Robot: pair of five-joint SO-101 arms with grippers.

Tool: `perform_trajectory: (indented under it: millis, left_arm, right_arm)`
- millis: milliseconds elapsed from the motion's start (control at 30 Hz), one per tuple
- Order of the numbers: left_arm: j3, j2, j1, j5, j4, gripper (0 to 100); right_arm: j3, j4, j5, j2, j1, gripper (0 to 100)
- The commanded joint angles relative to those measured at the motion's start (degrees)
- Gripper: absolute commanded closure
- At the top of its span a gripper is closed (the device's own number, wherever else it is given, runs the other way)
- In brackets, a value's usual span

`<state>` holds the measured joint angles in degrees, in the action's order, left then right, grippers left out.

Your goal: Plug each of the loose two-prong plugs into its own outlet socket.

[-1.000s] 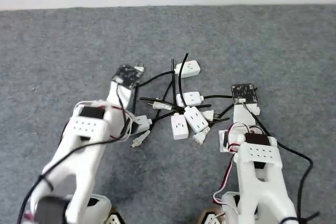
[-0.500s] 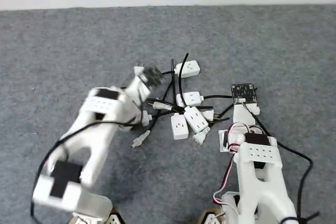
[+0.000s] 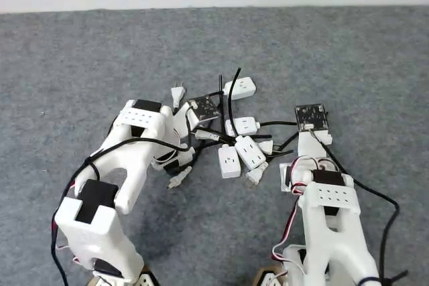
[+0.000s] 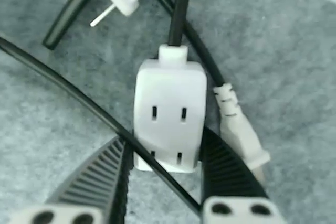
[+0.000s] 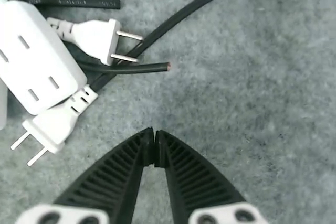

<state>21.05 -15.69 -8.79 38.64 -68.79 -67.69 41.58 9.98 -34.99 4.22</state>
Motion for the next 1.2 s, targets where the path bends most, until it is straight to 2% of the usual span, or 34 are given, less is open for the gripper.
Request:
perform_trajectory:
  millis: [0, 200, 367, 533, 667, 800, 933, 1033, 1167]
  left_arm:
    - [-1.8, 2.7, -0.1, -3.4, -3.1, 99]
    - [0.0, 11.0, -1.3, -20.0, -10.7, 99]
    - [4.9, 24.3, -0.2, -37.5, -10.5, 99]
    - [13.1, 38.2, -0.4, -49.3, -10.3, 99]
    - [21.9, 47.6, 2.0, -54.2, -6.2, 99]
    - [31.6, 56.2, 5.7, -54.4, 1.0, 99]
    - [41.9, 62.3, 5.8, -54.3, 8.6, 99]
    - [46.9, 64.5, 5.8, -54.3, 12.7, 99]
    - [48.4, 62.9, 6.3, -54.3, 13.4, 99]
  right_arm:
    - [3.4, -1.3, 0.5, 0.4, 0.3, 99.0]
    - [3.4, -1.3, 0.5, 0.4, 0.3, 99.0]
    - [3.3, -1.3, 0.5, 0.4, 0.3, 99.0]
    - [3.3, -1.0, 0.6, 0.4, 0.3, 99.0]
    - [3.3, -0.7, 0.6, 0.4, 0.3, 99.0]
    - [3.3, -0.7, 0.6, 0.4, 0.3, 99.0]
    - [3.3, -0.7, 0.6, 0.4, 0.3, 99.0]
    - [3.3, -0.6, 0.6, 0.4, 0.3, 99.0]
    - [2.9, -0.6, 0.6, 0.4, 0.3, 99.0]
